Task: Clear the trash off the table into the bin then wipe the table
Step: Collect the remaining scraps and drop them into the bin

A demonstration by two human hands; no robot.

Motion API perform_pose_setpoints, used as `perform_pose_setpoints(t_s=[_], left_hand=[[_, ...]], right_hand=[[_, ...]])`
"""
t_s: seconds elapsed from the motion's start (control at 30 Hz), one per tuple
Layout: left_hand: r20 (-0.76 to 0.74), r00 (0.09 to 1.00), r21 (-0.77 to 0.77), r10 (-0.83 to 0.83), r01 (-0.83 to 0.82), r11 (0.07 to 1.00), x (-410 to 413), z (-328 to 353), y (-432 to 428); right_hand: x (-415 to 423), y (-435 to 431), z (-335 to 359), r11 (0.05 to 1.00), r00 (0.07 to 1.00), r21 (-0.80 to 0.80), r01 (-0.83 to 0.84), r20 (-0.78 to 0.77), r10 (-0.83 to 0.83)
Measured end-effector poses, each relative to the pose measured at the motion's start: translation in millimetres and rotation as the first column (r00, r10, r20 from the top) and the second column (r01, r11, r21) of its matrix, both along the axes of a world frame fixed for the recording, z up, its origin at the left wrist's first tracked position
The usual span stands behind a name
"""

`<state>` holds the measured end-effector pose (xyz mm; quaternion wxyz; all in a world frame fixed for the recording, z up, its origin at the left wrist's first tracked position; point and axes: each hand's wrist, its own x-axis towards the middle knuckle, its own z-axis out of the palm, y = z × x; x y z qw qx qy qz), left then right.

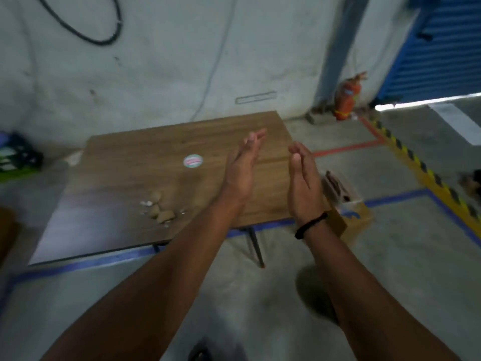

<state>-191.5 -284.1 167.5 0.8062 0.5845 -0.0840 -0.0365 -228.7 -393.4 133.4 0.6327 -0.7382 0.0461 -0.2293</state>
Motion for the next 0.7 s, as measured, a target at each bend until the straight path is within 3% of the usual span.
perform_pose_setpoints(t_s=[0.27,0.37,0.53,0.7], left_hand=[[0.065,0.972,0.024,0.228,-0.229,0.973,30,-16,175],[0.021,0.948,0.040,0.316,-0.317,0.948,48,-38,226],[-0.002,0.903,0.162,0.429,-0.423,0.891,65,-83,282],[-0.056,0.882,0.384,0.467,-0.413,0.826,71,-159,313]], right_hand=[[63,148,0,0.988,0.993,0.092,-0.120,0.028,0.118],[77,188,-15,0.986,0.988,0.063,-0.155,-0.015,0.156],[103,200,-69,0.976,0.974,-0.113,-0.186,-0.152,0.168],[126,199,-150,0.929,0.910,-0.251,-0.271,-0.380,0.163]])
